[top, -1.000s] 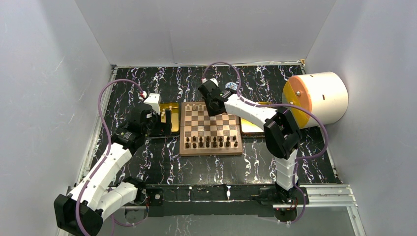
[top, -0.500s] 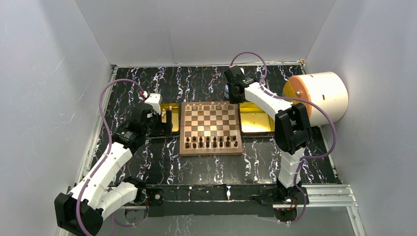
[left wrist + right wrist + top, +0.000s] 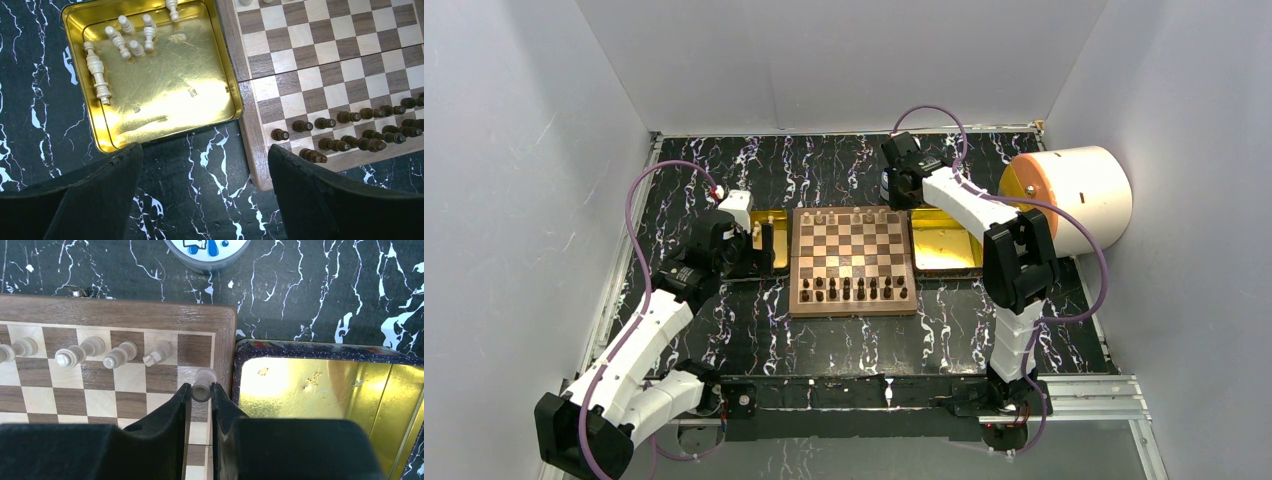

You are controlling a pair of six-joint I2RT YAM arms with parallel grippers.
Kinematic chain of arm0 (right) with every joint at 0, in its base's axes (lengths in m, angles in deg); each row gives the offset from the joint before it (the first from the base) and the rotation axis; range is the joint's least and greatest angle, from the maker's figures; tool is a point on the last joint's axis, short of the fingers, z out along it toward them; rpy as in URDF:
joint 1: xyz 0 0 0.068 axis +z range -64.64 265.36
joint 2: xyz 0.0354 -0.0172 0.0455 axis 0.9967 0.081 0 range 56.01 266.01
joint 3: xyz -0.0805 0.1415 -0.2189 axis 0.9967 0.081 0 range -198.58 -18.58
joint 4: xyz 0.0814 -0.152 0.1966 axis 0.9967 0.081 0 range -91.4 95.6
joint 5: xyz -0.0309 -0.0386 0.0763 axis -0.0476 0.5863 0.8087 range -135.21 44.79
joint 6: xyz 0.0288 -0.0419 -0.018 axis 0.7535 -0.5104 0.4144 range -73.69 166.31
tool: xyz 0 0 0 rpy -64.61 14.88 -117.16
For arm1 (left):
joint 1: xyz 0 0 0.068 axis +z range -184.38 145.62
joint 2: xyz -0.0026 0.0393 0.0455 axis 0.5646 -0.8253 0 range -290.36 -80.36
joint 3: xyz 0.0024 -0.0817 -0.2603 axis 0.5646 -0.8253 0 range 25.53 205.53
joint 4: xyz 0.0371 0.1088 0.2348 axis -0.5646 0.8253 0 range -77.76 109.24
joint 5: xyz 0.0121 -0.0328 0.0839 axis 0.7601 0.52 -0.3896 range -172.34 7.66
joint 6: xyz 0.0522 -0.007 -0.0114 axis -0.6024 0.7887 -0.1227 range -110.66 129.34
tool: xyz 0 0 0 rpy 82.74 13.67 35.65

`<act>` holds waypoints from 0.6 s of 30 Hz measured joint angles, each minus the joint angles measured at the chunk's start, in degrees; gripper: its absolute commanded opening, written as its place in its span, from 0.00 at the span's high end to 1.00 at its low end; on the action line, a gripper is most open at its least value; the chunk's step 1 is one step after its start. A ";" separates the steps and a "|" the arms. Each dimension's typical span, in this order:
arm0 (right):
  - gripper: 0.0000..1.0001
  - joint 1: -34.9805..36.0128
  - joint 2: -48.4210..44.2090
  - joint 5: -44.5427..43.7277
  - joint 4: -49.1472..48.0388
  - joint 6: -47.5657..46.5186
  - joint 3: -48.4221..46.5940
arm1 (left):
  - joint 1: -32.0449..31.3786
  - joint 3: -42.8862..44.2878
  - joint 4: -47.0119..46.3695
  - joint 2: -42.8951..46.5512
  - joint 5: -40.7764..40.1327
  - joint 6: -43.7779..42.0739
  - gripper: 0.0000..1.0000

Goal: Set up the chess pieces on the board
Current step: Place the chess piece on the chessboard.

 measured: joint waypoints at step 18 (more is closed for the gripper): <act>0.79 -0.04 2.08 1.86 -4.17 0.79 0.57 | 0.00 -0.07 -0.02 0.09 0.00 -0.09 0.07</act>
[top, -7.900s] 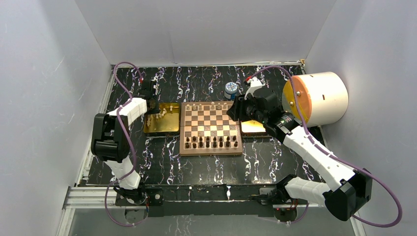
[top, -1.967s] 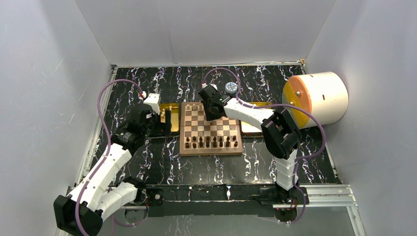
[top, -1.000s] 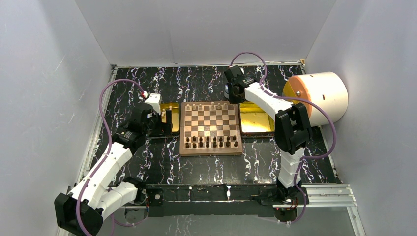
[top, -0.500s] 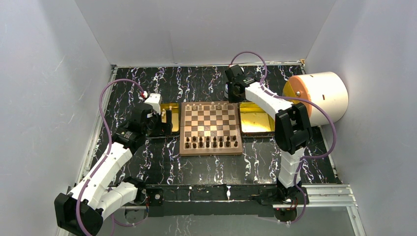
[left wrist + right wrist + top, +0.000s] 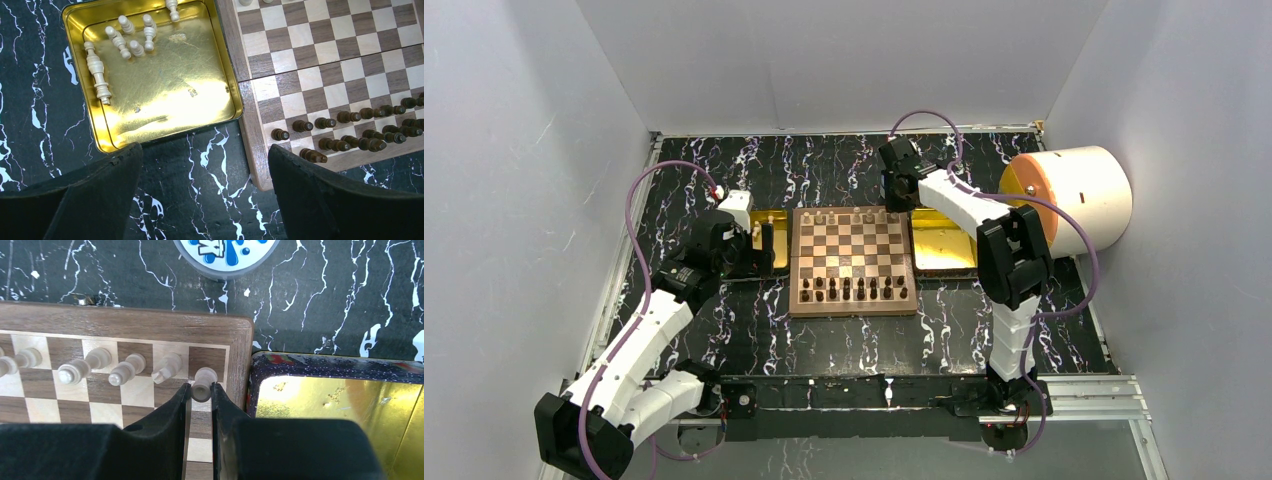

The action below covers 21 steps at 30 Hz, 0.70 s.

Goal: Set up the chess pieces on the board
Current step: Place the chess piece on the chessboard.

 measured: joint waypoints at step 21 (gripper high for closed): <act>0.77 0.00 2.03 0.11 -1.33 0.09 0.44 | 0.00 0.00 0.02 0.00 0.00 0.00 0.06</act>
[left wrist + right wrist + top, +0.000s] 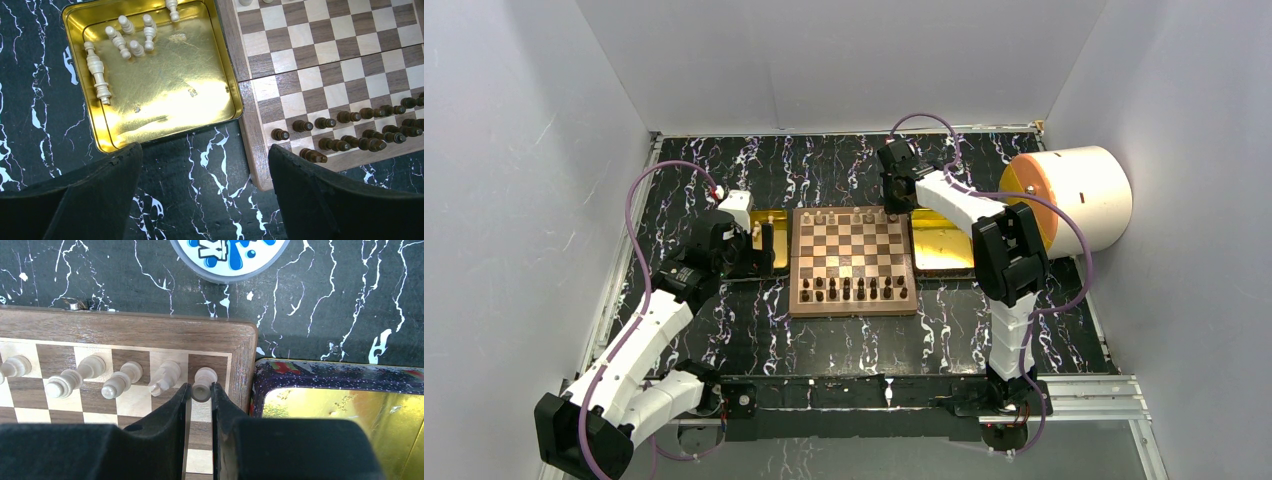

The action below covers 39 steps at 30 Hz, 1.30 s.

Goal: Set up the chess pieces on the board
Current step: Place the chess piece on the chessboard.

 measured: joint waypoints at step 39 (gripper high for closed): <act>0.59 0.00 0.55 0.00 0.11 -0.11 0.63 | 0.00 0.00 0.00 0.00 0.00 0.00 0.06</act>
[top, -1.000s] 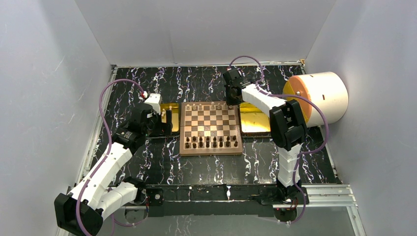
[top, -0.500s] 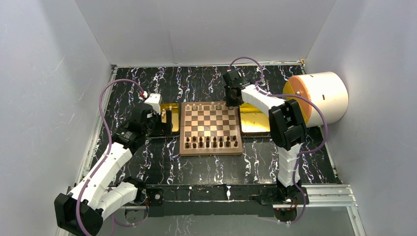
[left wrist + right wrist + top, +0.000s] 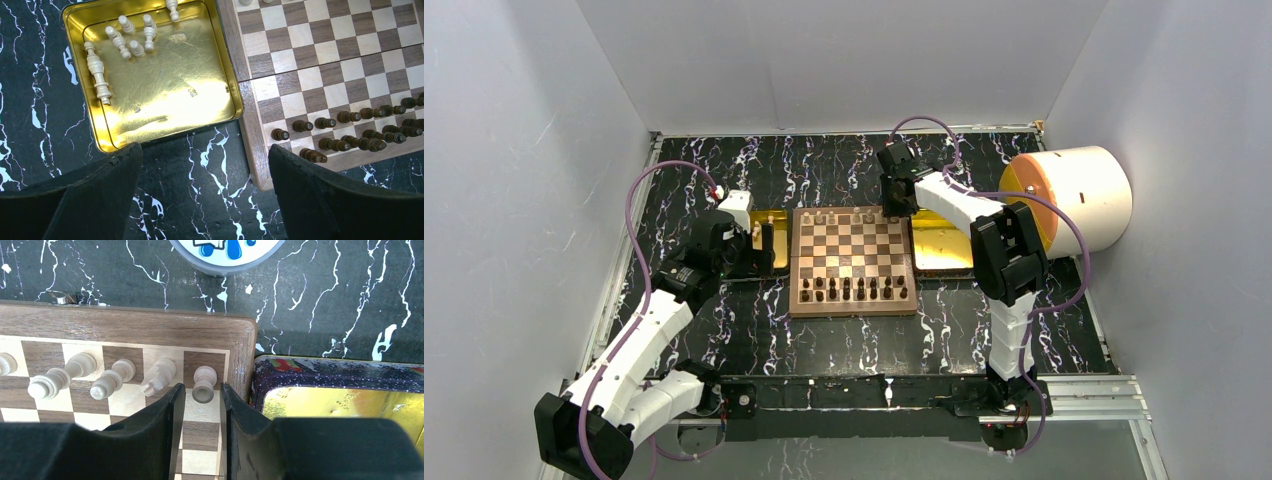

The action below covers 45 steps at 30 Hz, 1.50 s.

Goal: Set up the chess pieces on the board
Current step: Place the chess piece on the chessboard, then pick up the chess piece from the storage box.

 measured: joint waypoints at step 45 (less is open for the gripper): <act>0.41 0.00 -46.34 19.37 -9.33 2.08 29.66 | 7.85 19.02 -3.21 -40.79 -11.19 6.45 0.72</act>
